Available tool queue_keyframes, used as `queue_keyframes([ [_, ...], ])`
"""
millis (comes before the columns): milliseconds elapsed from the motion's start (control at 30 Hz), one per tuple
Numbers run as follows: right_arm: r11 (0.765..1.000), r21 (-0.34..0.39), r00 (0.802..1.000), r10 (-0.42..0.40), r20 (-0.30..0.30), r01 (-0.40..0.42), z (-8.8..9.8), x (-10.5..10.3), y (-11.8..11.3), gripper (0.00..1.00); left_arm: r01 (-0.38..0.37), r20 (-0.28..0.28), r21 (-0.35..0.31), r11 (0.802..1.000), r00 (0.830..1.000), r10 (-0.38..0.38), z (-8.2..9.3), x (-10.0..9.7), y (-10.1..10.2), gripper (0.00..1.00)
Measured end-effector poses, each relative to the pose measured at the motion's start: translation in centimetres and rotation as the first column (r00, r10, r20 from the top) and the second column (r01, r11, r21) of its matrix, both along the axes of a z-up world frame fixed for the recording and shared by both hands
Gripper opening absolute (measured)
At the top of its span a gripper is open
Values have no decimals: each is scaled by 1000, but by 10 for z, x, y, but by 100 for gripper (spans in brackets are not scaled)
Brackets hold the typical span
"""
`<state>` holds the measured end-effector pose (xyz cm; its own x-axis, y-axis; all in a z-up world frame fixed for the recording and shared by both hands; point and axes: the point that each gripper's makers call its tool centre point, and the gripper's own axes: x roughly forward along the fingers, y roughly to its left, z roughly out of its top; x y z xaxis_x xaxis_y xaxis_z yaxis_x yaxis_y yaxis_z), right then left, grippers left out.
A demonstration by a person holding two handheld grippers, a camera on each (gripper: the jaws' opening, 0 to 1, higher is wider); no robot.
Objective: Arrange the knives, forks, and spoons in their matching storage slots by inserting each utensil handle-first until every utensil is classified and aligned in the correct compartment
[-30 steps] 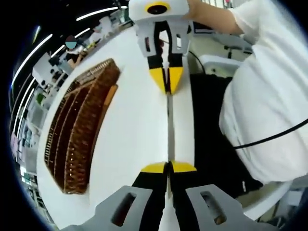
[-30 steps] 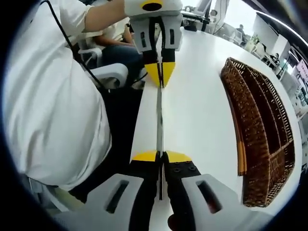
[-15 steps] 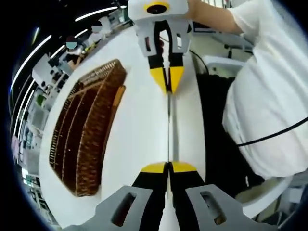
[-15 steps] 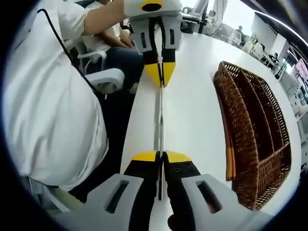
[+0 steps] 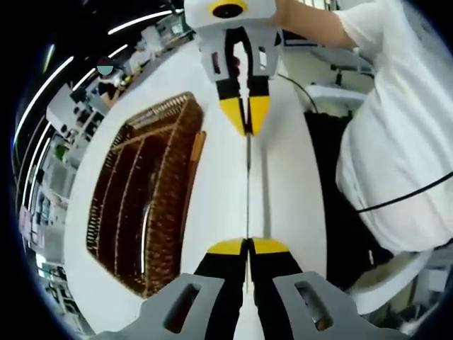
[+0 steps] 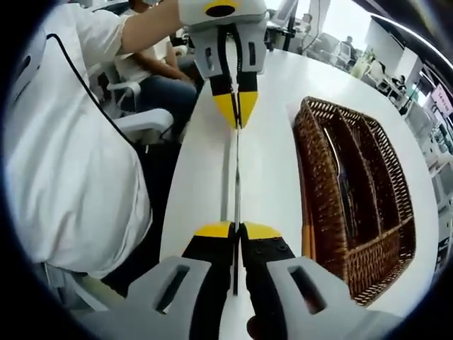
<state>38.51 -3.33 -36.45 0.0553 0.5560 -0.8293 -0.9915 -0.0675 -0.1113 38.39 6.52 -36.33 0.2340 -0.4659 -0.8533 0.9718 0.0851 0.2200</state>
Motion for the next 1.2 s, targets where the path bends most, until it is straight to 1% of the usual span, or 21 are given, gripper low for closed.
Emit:
queue_keyframes([
  [400,1000,-8,1000,3,15,-2,19,28,11,4,-13,8,-8,1000,1000,13,17,27,10,1],
  [500,1000,-9,1000,2,16,-2,19,32,12,4,-13,10,-5,1000,1000,13,18,30,11,1],
  [533,1000,-12,1000,-1,14,1,21,39,13,4,-14,11,-2,1000,1000,14,20,37,12,1],
  [700,1000,-13,1000,-3,14,3,25,50,14,4,-16,7,-3,1000,1000,16,23,49,14,1],
  [933,1000,-10,1000,-14,10,14,28,71,16,4,-19,3,-2,1000,1000,19,26,66,15,1],
  [1133,1000,-1,1000,-21,-10,21,27,86,18,4,-22,-7,2,1000,1000,22,26,83,18,1],
  [1200,1000,0,1000,-24,-13,24,27,88,19,4,-24,-9,3,1000,1000,24,25,85,18,1],
])
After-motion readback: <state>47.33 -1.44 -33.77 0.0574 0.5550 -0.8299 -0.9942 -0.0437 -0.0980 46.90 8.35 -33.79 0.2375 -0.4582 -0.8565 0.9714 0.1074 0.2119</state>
